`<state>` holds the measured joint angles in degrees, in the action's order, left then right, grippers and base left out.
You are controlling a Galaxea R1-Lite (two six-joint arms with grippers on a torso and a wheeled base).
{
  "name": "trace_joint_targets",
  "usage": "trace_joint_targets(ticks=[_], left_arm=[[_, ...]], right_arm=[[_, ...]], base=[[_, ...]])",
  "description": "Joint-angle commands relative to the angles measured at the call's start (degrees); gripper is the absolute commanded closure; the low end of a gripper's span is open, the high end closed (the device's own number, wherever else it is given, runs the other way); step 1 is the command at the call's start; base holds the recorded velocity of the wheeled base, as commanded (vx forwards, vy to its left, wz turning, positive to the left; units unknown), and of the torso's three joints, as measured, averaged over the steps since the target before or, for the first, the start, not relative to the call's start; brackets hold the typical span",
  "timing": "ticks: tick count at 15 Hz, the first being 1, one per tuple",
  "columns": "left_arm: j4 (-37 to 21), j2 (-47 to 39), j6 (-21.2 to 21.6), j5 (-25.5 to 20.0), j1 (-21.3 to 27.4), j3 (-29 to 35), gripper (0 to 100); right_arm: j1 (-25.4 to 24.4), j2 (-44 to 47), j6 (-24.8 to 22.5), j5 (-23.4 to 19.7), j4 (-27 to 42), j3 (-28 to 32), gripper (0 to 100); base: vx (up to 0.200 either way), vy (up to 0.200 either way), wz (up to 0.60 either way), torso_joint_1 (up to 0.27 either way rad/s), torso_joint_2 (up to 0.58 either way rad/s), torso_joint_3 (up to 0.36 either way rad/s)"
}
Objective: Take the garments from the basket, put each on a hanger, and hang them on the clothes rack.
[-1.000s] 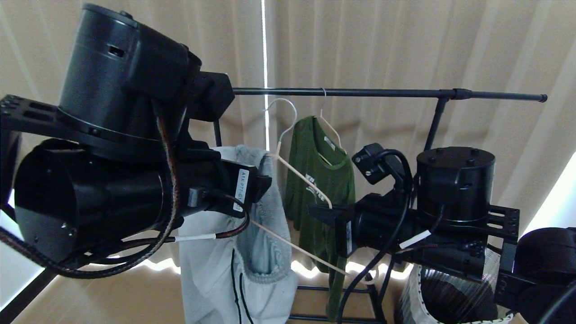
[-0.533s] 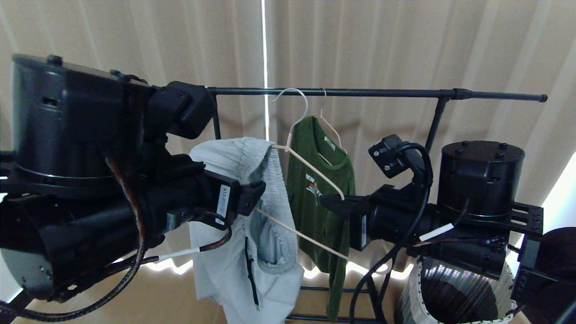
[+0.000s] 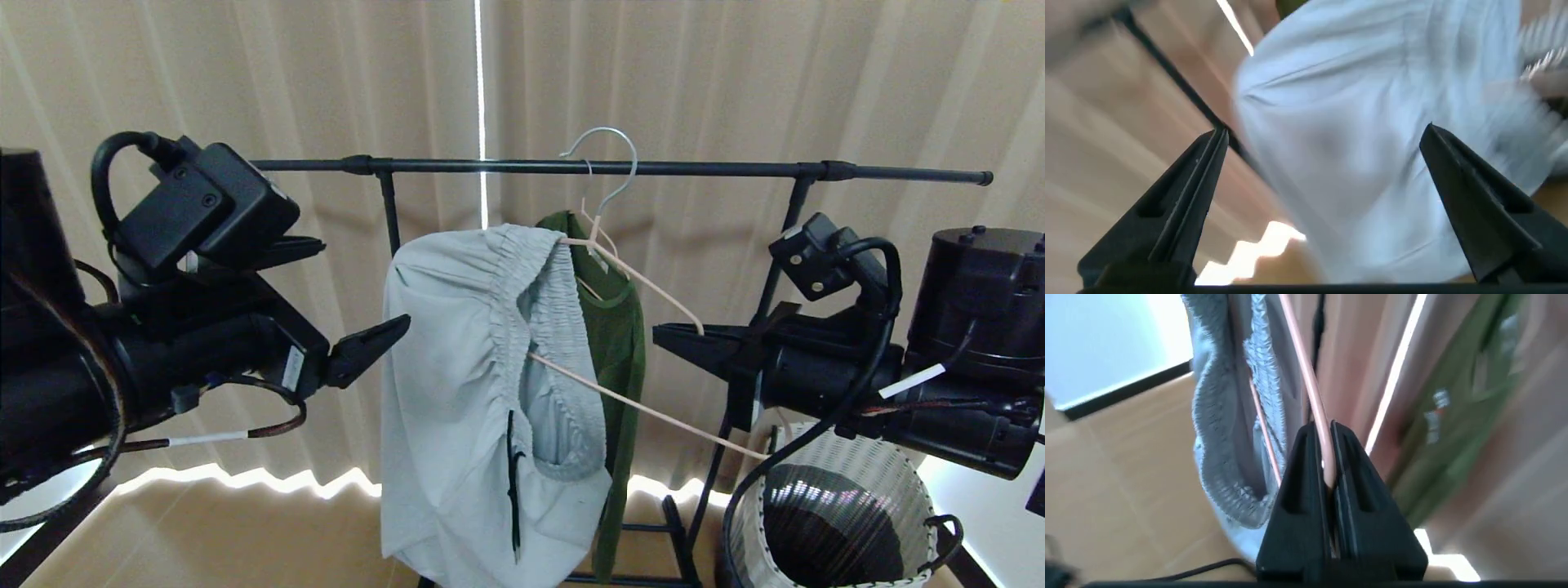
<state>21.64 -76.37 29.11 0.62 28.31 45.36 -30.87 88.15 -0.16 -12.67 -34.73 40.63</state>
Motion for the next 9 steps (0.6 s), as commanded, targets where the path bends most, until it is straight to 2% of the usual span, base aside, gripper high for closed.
trace_joint_targets(ticks=[1, 5, 9], left_arm=[[0.6, 1.2, 4.0, -4.0, -2.6, 0.3, 0], [0.4, -1.2, 15.1, -7.1, -2.5, 1.7, 0], [0.7, -4.9, 18.3, -7.4, -2.4, 2.0, 0]], right_arm=[[0.6, -0.9, -0.3, -1.3, 0.5, 0.0, 100], [0.6, -0.8, -3.4, -6.7, 0.5, -0.1, 100], [-1.4, -1.0, -4.1, -9.0, 0.1, -1.1, 100]], base=[[0.000, 0.000, 0.00, 0.000, 0.00, 0.000], [0.000, 0.000, 0.00, 0.000, 0.00, 0.000], [0.000, 0.000, 0.00, 0.000, 0.00, 0.000]])
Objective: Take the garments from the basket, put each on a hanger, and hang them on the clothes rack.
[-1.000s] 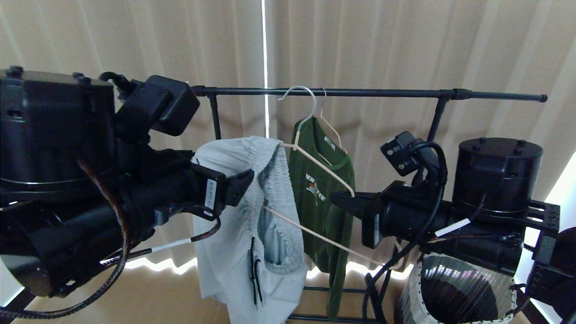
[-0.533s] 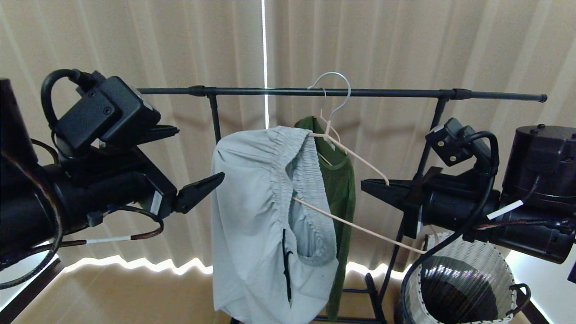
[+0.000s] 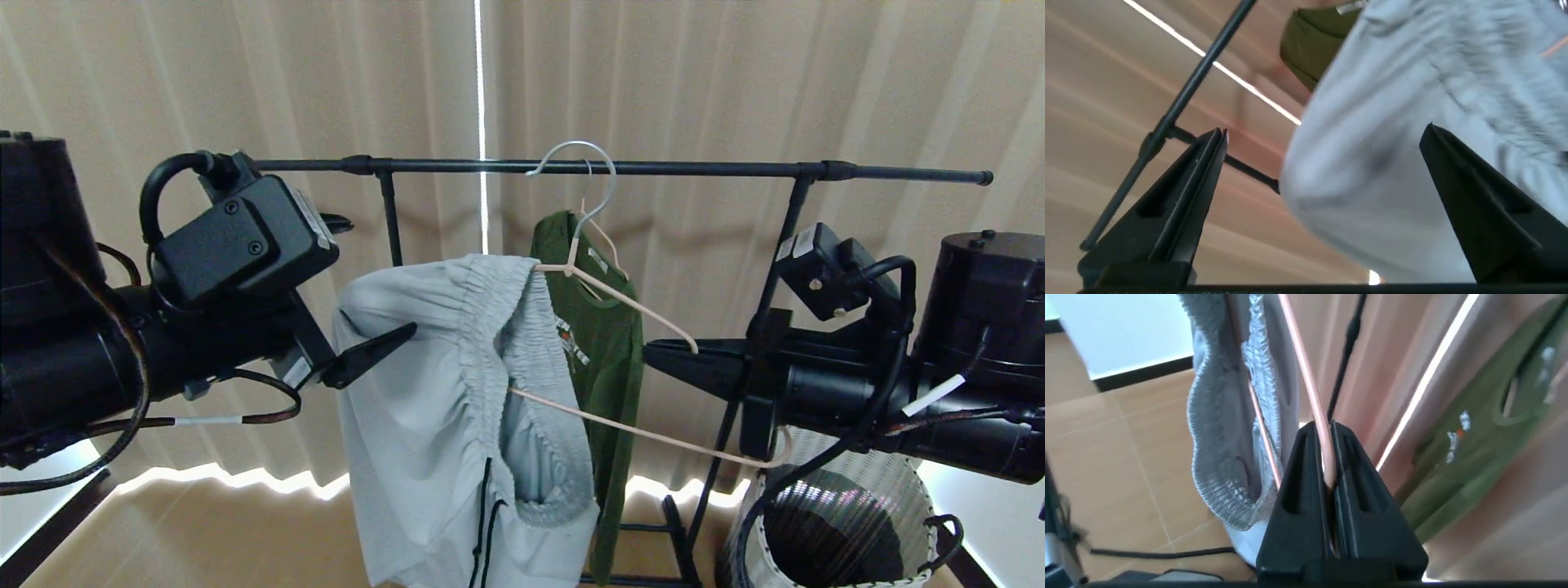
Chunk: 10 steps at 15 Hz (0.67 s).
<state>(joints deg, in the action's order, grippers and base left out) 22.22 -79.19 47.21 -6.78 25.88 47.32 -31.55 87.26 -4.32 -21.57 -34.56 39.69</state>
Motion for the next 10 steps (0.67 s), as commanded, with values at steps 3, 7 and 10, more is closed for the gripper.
trace_joint_targets(ticks=[3, 7, 10], left_arm=[[0.1, -3.8, 0.9, -0.1, 0.3, 0.8, 0], [0.1, -4.0, 0.9, -0.3, 0.4, 0.8, 0], [0.1, -3.8, 0.9, -0.3, 0.4, 0.8, 0]], right_arm=[[-4.4, 0.5, -0.1, -0.9, -0.3, 0.0, 100], [-7.3, 0.5, -2.4, -4.2, -0.3, -0.1, 100], [-8.6, 0.5, -3.6, -5.2, -0.3, -0.1, 100]], base=[[0.000, 0.000, 0.00, 0.000, 0.00, 0.000], [0.000, 0.000, 0.00, 0.000, 0.00, 0.000], [0.000, 0.000, 0.00, 0.000, 0.00, 0.000]])
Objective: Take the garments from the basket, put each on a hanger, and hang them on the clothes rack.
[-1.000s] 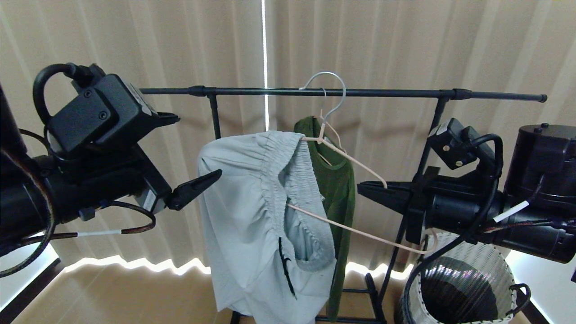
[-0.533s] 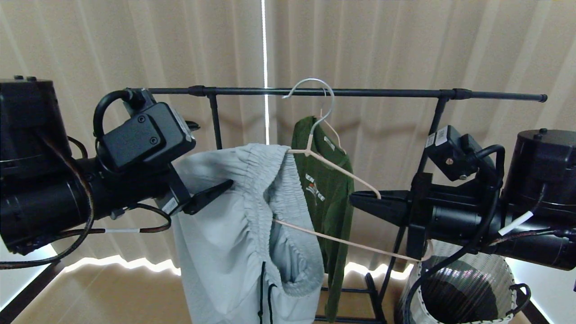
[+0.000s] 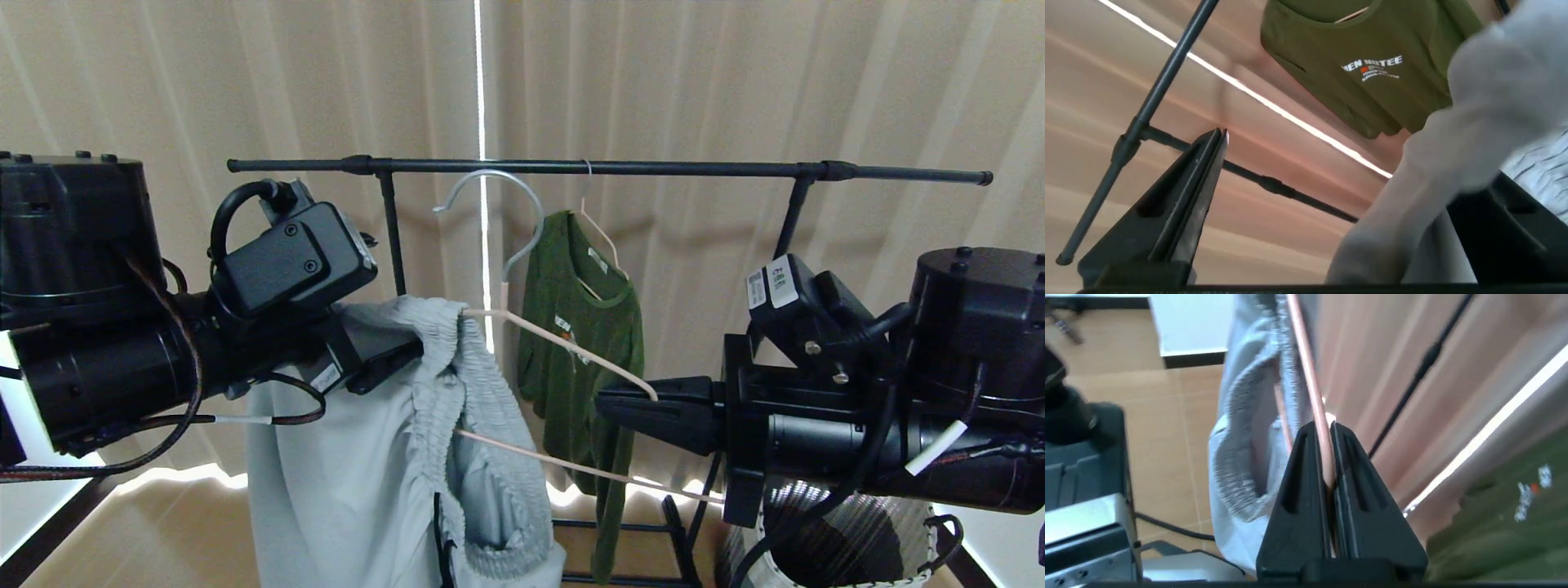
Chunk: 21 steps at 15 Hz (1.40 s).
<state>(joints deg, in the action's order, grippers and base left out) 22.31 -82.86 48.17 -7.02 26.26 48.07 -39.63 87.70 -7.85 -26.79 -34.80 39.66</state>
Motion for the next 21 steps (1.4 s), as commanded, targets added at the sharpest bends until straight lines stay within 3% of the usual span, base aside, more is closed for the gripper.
trace_joint_targets(ticks=[1, 2, 10, 11, 14, 15, 18, 21], left_arm=[[0.0, 0.0, 0.0, 0.0, 0.0, -0.1, 0], [0.0, 0.0, 0.0, 0.0, 0.0, -0.2, 100], [0.0, -0.1, -0.4, -1.9, -0.5, -0.6, 100], [0.2, -0.1, -1.3, -1.8, -0.8, -0.6, 100], [0.5, 0.1, -3.6, -1.1, -3.8, -0.6, 100], [0.4, 0.1, -4.3, 1.0, -5.2, -0.8, 100], [0.1, 0.9, -13.0, 12.5, -5.6, -4.6, 100], [-0.2, 0.5, -20.7, 25.0, -5.7, -7.0, 100]], right_arm=[[-0.8, 0.0, -0.1, -0.1, -0.1, -0.1, 100], [-0.8, 0.0, -0.1, -0.1, -0.1, -0.1, 100], [0.2, 0.0, -0.1, 0.2, -0.8, 0.0, 100], [1.5, 0.0, -0.1, 0.2, -0.7, -0.2, 0], [4.5, 0.2, -0.1, 1.4, -0.9, 0.1, 0], [5.4, 0.2, -0.1, 2.6, -1.3, 0.4, 0], [8.3, 2.1, -0.2, 7.2, -7.6, -0.1, 0], [9.0, 3.7, -0.3, 11.1, -8.4, -0.4, 0]], base=[[0.000, 0.000, 0.00, 0.000, 0.00, 0.000], [0.000, 0.000, 0.00, 0.000, 0.00, 0.000], [0.000, 0.000, 0.00, 0.000, 0.00, 0.000], [0.000, 0.000, 0.00, 0.000, 0.00, 0.000], [0.000, 0.000, 0.00, 0.000, 0.00, 0.000], [0.000, 0.000, 0.00, 0.000, 0.00, 0.000], [0.000, 0.000, 0.00, 0.000, 0.00, 0.000], [0.000, 0.000, 0.00, 0.000, 0.00, 0.000]])
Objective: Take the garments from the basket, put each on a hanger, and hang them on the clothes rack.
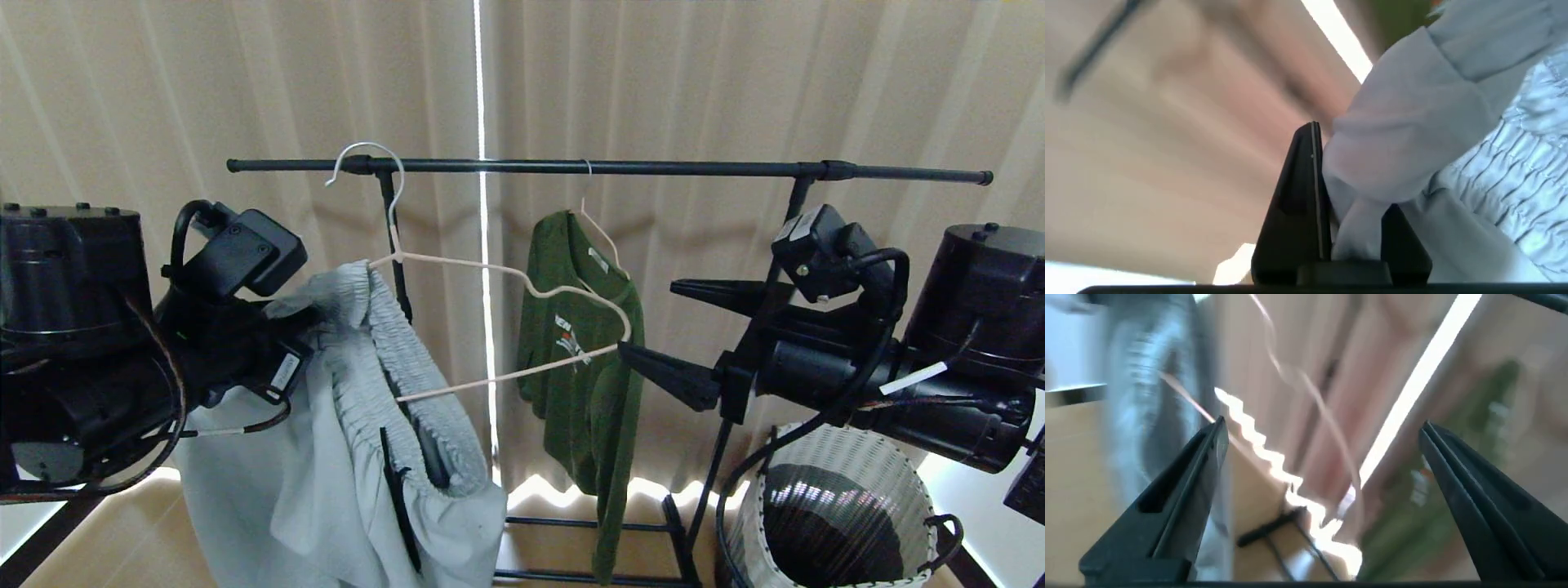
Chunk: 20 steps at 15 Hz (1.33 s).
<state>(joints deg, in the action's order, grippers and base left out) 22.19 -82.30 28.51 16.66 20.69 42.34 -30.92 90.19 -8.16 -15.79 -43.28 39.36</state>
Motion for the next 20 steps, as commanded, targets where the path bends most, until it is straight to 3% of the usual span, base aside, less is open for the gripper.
trace_joint_targets(ticks=[1, 4, 6, 10, 11, 13, 19, 20], left_arm=[[-0.7, -0.1, -3.6, 3.2, -0.3, -1.6, 100], [-0.6, 0.3, -12.0, 3.0, 0.1, -1.6, 100], [2.0, 1.1, -22.1, 2.5, 3.6, -1.2, 100], [3.6, 3.1, -23.3, 1.8, 6.4, -1.4, 100], [4.7, 5.2, -23.5, -4.6, 7.3, -1.6, 100], [4.9, 5.5, -23.4, -6.5, 8.6, -1.7, 100], [6.6, 7.1, -23.0, -6.7, 10.6, -2.1, 100], [6.6, 7.1, -23.0, -6.6, 10.4, -2.0, 100]], right_arm=[[0.2, 1.7, 0.0, 0.1, 0.0, -0.8, 0], [-1.1, 3.1, 0.1, 1.2, 0.2, -1.2, 0], [-5.6, 5.9, 0.4, 4.9, -0.1, -1.1, 0], [-9.1, 8.0, 0.9, 5.9, -0.2, 0.2, 0], [-10.8, 9.7, 2.0, 6.0, -0.3, 1.6, 0], [-11.7, 11.2, 2.6, 6.6, -0.4, 2.8, 0], [-11.9, 14.1, 2.7, 9.4, -0.4, 4.1, 0], [-11.9, 13.7, 2.7, 9.5, -0.4, 3.8, 100]], base=[[0.000, 0.000, 0.00, 0.000, 0.00, 0.000], [0.000, 0.000, 0.00, 0.000, 0.00, 0.000], [0.000, 0.000, 0.00, 0.000, 0.00, 0.000], [0.000, 0.000, 0.00, 0.000, 0.00, 0.000], [0.000, 0.000, 0.00, 0.000, 0.00, 0.000], [0.000, 0.000, 0.00, 0.000, 0.00, 0.000], [0.000, 0.000, 0.00, 0.000, 0.00, 0.000], [0.000, 0.000, 0.00, 0.000, 0.00, 0.000]])
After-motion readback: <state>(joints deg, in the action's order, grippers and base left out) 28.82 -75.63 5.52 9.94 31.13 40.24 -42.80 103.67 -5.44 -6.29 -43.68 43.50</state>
